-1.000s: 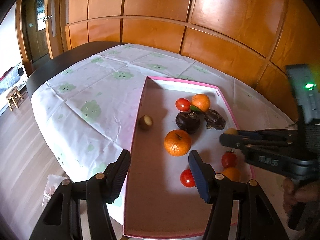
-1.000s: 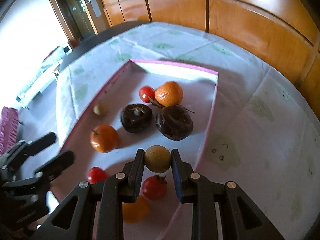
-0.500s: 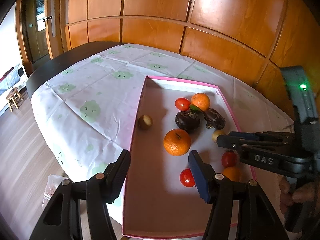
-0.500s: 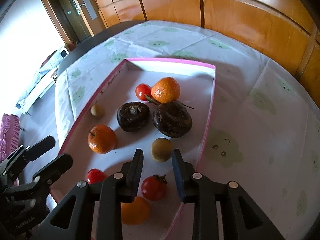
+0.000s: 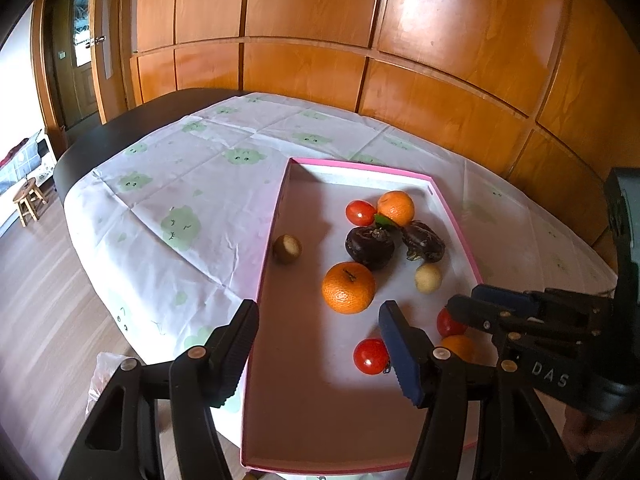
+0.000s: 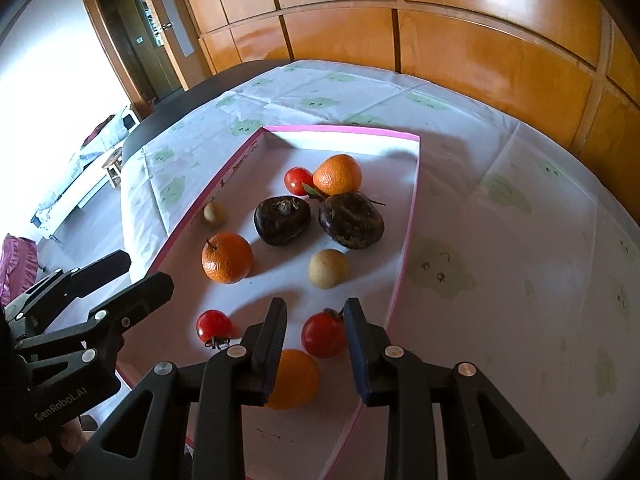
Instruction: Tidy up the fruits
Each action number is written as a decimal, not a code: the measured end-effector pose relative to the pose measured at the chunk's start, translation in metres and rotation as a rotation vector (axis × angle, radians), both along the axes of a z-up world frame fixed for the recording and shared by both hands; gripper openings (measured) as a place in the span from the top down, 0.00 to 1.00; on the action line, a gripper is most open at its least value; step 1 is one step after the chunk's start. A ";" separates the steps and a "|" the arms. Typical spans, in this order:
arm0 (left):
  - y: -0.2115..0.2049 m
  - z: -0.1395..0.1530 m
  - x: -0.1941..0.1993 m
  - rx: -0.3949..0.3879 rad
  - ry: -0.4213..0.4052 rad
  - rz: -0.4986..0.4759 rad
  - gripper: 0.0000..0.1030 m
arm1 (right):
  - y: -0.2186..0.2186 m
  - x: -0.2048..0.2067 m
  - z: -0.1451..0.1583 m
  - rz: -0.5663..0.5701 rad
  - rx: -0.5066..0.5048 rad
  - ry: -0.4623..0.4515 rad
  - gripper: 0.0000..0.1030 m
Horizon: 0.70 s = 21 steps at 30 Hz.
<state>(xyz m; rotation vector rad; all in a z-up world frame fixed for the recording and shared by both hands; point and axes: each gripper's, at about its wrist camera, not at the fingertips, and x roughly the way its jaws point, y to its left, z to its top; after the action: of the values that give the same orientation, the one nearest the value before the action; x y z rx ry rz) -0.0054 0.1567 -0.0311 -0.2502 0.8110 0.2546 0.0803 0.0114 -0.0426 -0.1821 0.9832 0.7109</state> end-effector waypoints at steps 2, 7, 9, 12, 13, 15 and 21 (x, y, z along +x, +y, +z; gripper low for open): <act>-0.001 0.001 -0.001 0.001 -0.003 -0.003 0.39 | -0.001 -0.001 -0.001 -0.004 -0.008 -0.007 0.71; -0.004 0.003 -0.002 0.004 -0.010 -0.007 0.38 | -0.002 -0.010 0.000 0.011 -0.013 -0.021 0.71; -0.005 0.005 -0.002 0.007 -0.015 -0.007 0.38 | -0.002 -0.015 0.001 0.024 -0.017 -0.032 0.71; -0.005 0.005 -0.002 0.008 -0.017 -0.004 0.37 | 0.001 -0.022 -0.001 0.048 -0.038 -0.039 0.71; -0.005 0.006 -0.003 0.009 -0.019 -0.003 0.37 | 0.003 -0.022 -0.003 0.050 -0.049 -0.044 0.71; -0.006 0.006 -0.003 0.011 -0.020 -0.004 0.37 | 0.005 -0.022 -0.005 0.052 -0.061 -0.057 0.71; -0.007 0.006 -0.003 0.014 -0.020 -0.004 0.36 | 0.012 -0.013 -0.006 0.036 -0.070 -0.069 0.71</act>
<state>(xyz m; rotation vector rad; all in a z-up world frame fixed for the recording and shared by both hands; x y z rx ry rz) -0.0089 0.1498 -0.0254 -0.2376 0.7893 0.2536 0.0675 0.0230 -0.0488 -0.2844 0.9418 0.6988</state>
